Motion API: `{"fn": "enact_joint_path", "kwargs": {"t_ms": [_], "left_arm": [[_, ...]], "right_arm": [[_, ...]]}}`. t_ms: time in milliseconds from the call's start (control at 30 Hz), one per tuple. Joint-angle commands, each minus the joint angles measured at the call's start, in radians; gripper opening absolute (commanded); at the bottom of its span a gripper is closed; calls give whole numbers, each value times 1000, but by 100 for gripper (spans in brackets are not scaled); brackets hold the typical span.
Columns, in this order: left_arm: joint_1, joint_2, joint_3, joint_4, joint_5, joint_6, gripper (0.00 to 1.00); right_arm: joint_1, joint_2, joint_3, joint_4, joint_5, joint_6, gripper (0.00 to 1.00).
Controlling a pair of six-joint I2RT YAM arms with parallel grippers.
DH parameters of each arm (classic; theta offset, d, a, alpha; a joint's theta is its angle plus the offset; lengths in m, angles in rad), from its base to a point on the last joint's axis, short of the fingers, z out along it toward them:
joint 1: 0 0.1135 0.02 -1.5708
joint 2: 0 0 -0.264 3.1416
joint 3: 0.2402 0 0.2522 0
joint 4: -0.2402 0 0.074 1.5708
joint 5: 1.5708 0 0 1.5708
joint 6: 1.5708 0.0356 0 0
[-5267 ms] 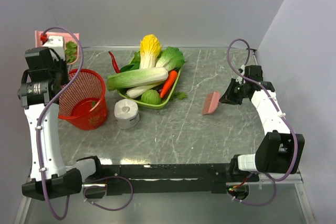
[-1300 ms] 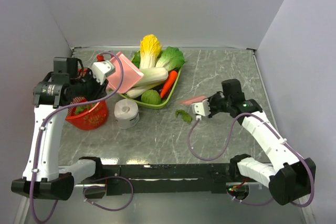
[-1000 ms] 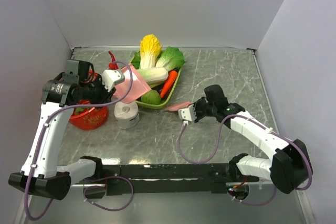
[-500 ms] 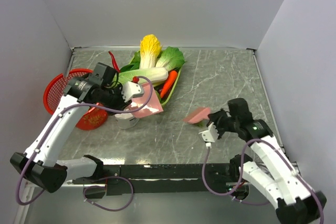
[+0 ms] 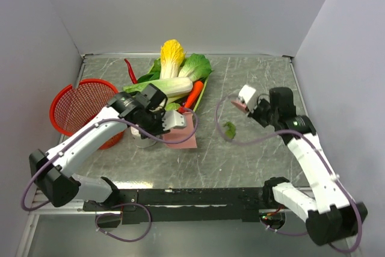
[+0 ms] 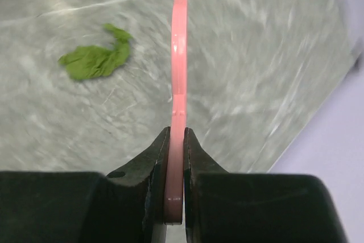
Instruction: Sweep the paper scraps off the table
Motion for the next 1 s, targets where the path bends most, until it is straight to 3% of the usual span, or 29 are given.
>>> {"fn": "enact_joint_path", "kwargs": {"t_ms": [0, 200, 433, 700, 833, 967], "left_arm": [[-73, 65, 14, 67, -63, -77, 1], [-159, 147, 0, 147, -144, -135, 1], [-210, 371, 127, 103, -190, -262, 1], [-233, 527, 160, 156, -222, -282, 1], [-233, 590, 183, 156, -192, -288, 1], [-239, 633, 206, 170, -163, -292, 1]], "right_arm": [[-32, 122, 119, 1, 290, 526, 0], [-81, 270, 184, -86, 306, 703, 0], [-82, 326, 193, -71, 219, 758, 0], [-80, 342, 121, -63, 130, 767, 0], [-78, 346, 76, -59, 48, 787, 0], [-77, 357, 53, -50, -183, 801, 0]]}}
